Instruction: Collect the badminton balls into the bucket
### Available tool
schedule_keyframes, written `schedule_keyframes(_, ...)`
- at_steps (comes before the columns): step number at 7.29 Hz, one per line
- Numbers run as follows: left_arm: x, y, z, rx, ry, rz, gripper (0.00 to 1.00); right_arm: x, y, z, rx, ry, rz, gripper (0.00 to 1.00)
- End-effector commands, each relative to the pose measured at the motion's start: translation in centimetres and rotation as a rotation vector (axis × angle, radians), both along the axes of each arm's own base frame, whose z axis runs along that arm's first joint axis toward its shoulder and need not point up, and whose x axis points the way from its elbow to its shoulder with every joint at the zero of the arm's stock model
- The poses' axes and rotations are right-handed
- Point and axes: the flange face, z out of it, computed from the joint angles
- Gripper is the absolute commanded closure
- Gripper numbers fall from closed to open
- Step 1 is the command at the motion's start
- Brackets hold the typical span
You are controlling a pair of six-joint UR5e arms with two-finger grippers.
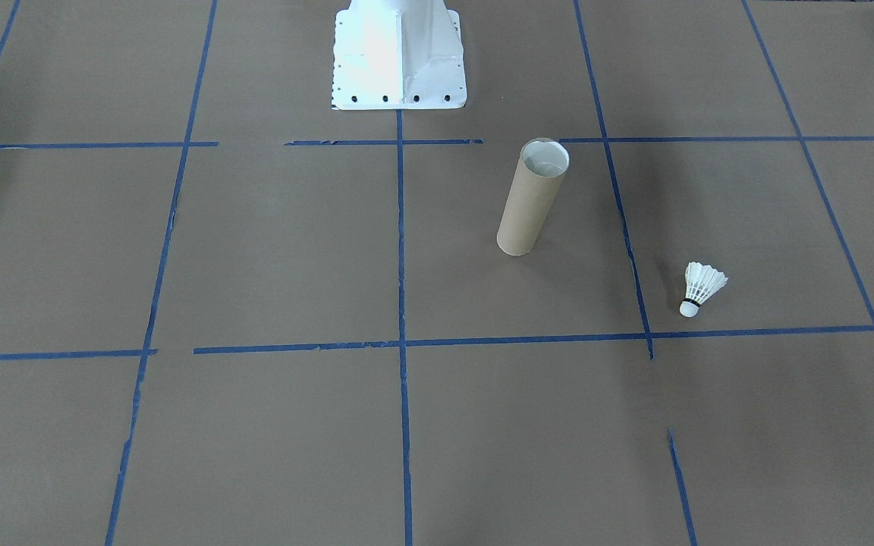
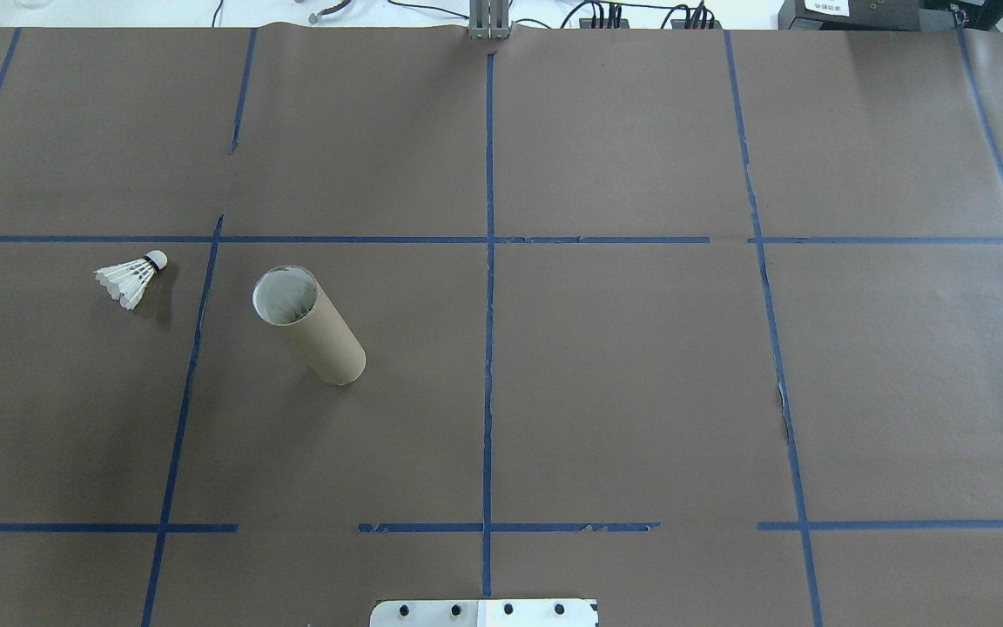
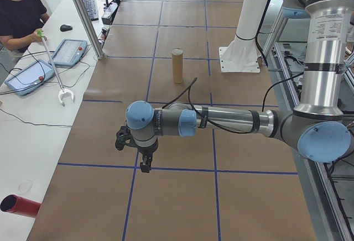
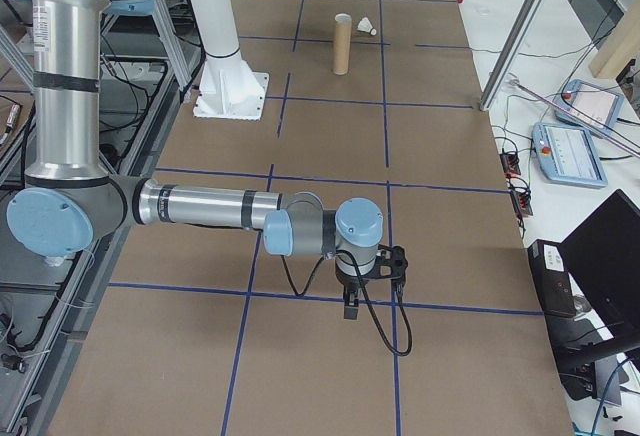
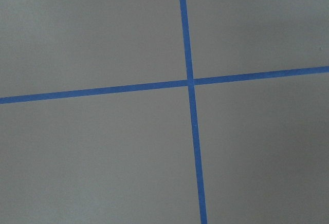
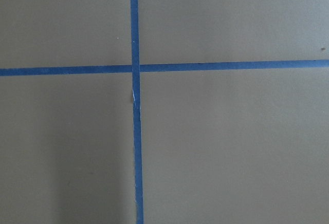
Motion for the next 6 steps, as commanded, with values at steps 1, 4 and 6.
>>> schedule_keyframes(1,0.0,-0.3,-0.1,-0.003,0.000,-0.004,0.00,0.0,0.0,0.0,-0.001,0.000,0.000,0.00)
schedule_keyframes(4,0.5,-0.9,-1.5,0.025,0.002,0.002,0.00,0.0,0.0,0.0,0.000,0.000,0.000,0.00)
schedule_keyframes(6,0.5,-1.4,-4.5,0.082,0.002,0.001,0.00,0.0,0.0,0.0,0.000,0.000,0.000,0.00)
